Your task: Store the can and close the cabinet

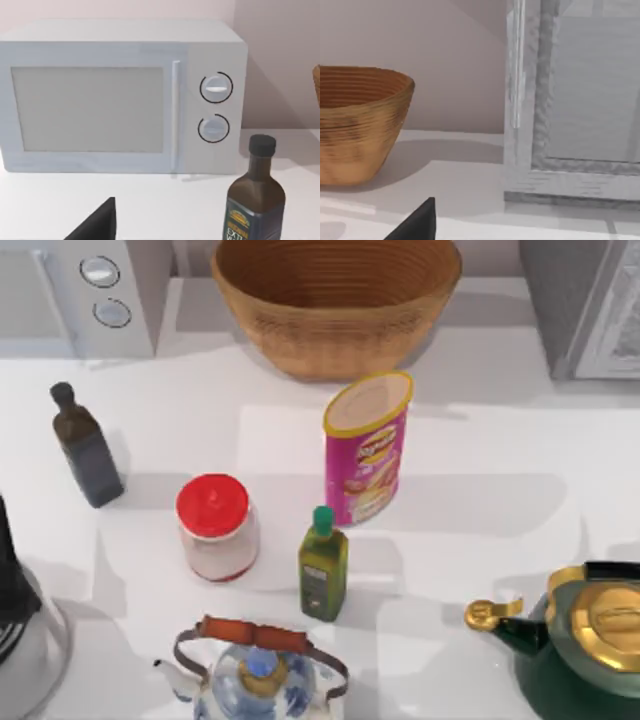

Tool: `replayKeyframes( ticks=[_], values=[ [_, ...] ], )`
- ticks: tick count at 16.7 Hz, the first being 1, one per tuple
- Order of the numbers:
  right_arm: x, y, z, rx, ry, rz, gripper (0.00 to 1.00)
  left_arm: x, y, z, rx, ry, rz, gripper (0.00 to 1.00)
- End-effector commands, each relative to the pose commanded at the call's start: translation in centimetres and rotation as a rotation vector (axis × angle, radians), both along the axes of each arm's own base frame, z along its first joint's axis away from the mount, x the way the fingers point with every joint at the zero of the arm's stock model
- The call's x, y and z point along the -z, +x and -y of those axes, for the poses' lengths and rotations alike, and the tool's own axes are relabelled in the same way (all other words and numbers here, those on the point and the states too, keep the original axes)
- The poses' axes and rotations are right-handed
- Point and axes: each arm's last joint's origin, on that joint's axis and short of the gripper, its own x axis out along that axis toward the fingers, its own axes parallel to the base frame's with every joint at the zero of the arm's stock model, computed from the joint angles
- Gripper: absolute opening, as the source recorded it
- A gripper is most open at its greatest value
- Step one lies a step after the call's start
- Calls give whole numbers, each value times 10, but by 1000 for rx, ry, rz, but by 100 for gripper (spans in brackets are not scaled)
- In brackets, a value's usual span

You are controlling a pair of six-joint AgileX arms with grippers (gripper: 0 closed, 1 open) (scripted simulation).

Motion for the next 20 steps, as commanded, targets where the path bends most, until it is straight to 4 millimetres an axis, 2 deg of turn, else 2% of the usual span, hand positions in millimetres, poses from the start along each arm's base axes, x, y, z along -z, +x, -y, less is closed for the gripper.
replayKeyframes(
  ticks=[2, 4, 6, 9, 12, 16, 20],
  values=[
    [-26, 13, -2, -40, -6, -48, 100, 0, 0, 0, 0, 0, 0, 100],
    [-46, 38, -2, -57, -16, -132, 100, 0, 0, 0, 0, 0, 0, 100],
    [-51, 72, 2, -48, -29, -256, 100, 0, 0, 0, 0, 0, 0, 100],
    [-28, 120, 18, -2, -46, -465, 100, 0, 0, 0, 0, 0, 0, 100],
    [10, 142, 42, 56, -56, -655, 100, 0, 0, 0, 0, 0, 0, 100],
    [51, 139, 69, 113, -55, -828, 100, 0, 0, 0, 0, 0, 0, 100],
    [56, 137, 72, 121, -54, -848, 100, 0, 0, 0, 0, 0, 0, 100]
  ],
)
